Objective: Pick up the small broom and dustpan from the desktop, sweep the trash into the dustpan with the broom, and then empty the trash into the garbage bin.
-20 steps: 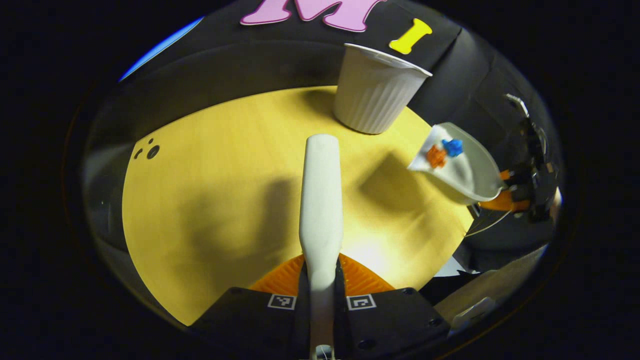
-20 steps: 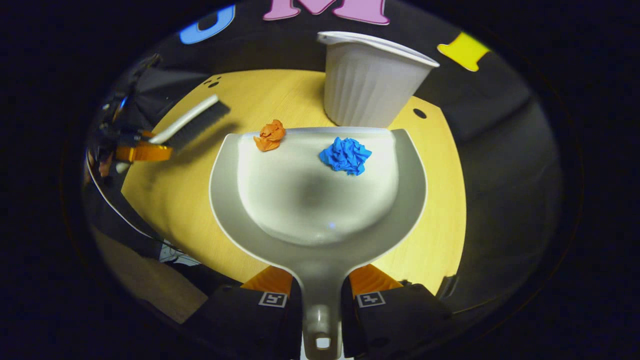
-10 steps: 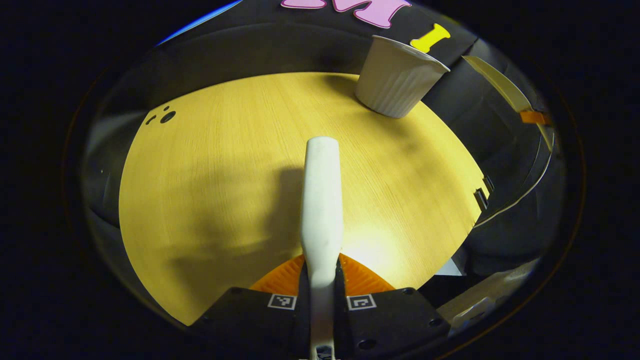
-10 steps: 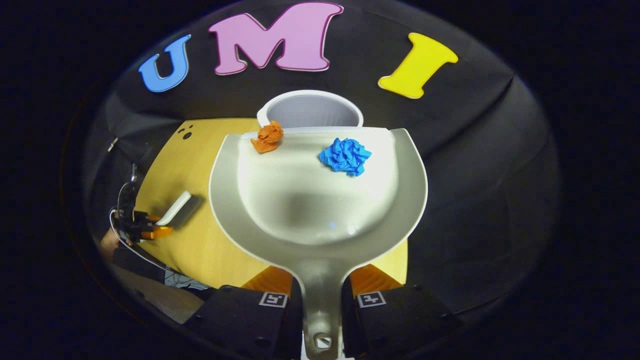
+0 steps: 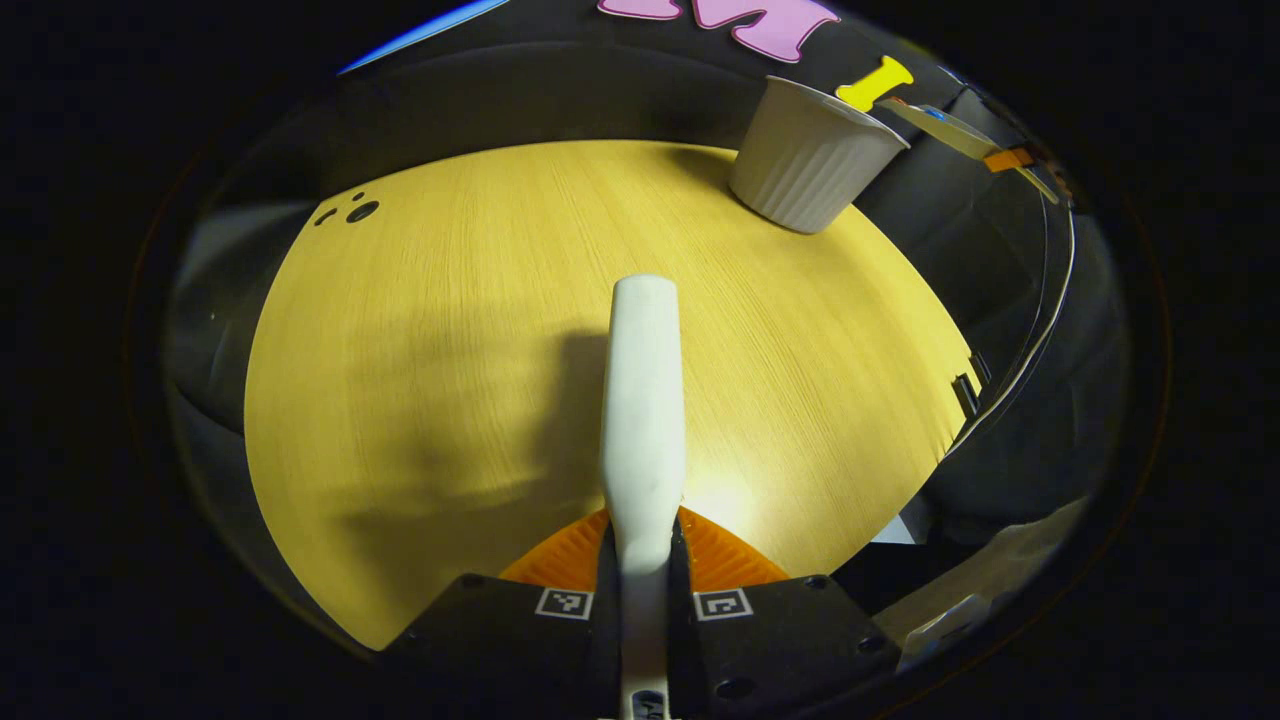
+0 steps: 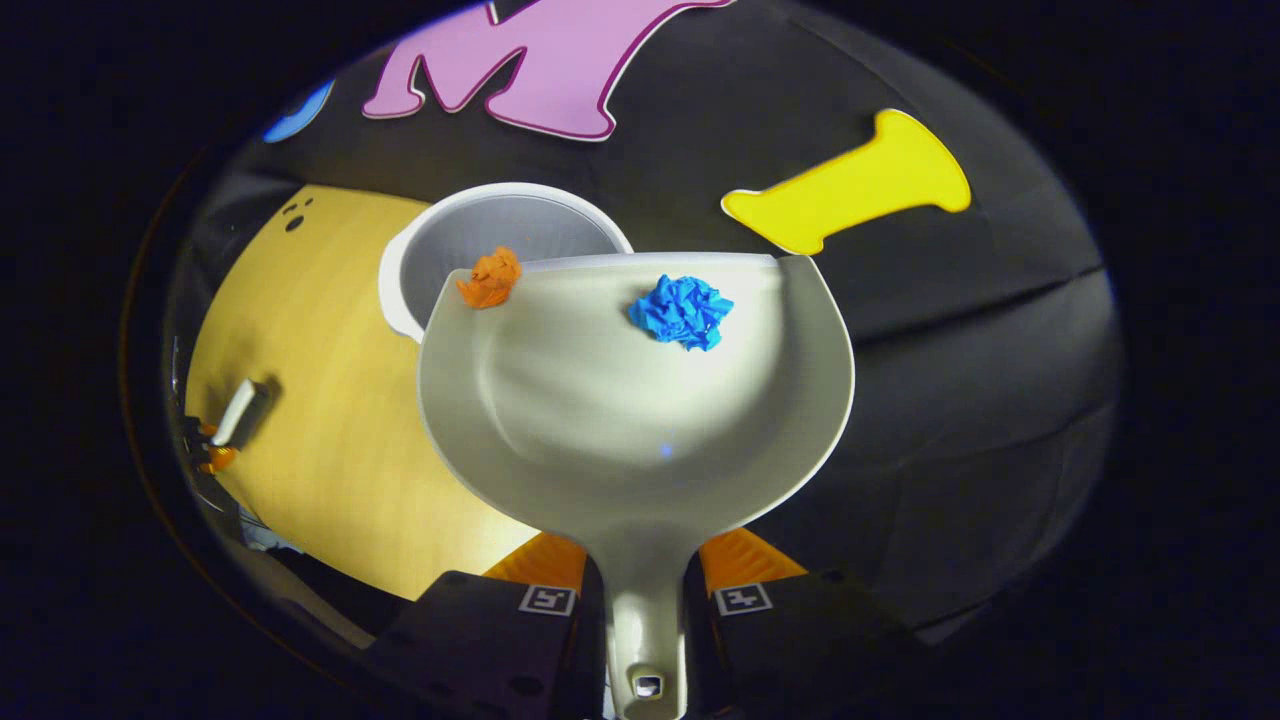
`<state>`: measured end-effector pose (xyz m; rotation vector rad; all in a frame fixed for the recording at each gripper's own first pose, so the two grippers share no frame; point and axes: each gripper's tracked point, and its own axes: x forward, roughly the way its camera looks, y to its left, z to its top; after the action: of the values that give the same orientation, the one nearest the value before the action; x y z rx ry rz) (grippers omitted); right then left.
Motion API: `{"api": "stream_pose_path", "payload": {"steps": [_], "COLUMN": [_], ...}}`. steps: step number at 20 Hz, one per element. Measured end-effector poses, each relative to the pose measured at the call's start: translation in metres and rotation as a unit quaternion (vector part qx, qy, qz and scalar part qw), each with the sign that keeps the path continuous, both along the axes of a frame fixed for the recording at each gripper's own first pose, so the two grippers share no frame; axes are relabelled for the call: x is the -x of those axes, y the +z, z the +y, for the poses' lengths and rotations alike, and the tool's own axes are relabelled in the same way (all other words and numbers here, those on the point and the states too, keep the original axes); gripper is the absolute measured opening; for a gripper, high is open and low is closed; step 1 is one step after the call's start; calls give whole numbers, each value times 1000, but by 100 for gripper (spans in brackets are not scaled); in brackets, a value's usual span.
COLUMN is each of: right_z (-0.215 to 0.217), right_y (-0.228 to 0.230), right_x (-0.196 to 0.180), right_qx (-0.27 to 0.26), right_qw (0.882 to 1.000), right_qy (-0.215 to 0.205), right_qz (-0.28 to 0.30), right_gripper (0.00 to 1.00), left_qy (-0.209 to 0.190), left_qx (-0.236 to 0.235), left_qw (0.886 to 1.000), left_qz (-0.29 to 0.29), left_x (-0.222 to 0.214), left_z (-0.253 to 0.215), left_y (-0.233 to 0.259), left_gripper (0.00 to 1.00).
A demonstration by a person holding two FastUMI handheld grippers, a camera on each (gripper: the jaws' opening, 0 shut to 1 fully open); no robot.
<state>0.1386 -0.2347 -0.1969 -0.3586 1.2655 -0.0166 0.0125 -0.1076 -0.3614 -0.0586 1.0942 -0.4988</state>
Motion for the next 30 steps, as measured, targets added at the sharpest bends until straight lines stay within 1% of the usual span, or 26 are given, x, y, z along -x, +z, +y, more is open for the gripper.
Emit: {"api": "stream_pose_path", "payload": {"steps": [2,4,6,10,12,14,18,20,22,23,25,28,30], "right_z": [-6,-9,-7,4,5,5,7,13,25,31,51,88,118], "right_y": [1,8,13,7,5,5,12,22,36,41,52,59,48], "right_x": [-12,-23,-36,-53,-55,-54,-52,-44,-28,-25,-6,35,66], "right_qx": [42,79,106,93,96,94,53,24,-6,-20,-53,-99,-128], "right_qw": [997,989,982,983,981,982,992,995,996,996,994,987,983], "right_qy": [40,82,109,112,119,118,94,87,85,85,90,99,104], "right_qz": [45,90,110,113,117,111,67,35,4,-10,-43,-75,-78], "right_gripper": [35,35,35,35,35,35,35,35,35,35,35,35,35], "left_qy": [1,5,9,16,18,19,19,23,29,30,30,33,34], "left_qx": [-3,-3,-3,-3,-4,-4,-10,-12,-12,-13,-18,-26,-32], "left_qw": [1000,1000,1000,1000,1000,1000,1000,1000,999,999,999,999,999], "left_qz": [2,5,8,9,9,9,8,8,10,11,10,8,7], "left_x": [1,1,2,0,-2,-4,-6,-7,-7,-7,-7,-6,-6], "left_z": [1,2,2,1,0,-1,-1,-2,-1,-1,-1,0,1], "left_y": [-2,-3,-4,-5,-5,-5,-5,-4,-4,-3,-1,2,4], "left_gripper": [22,23,22,22,22,22,22,22,22,22,22,22,22]}}
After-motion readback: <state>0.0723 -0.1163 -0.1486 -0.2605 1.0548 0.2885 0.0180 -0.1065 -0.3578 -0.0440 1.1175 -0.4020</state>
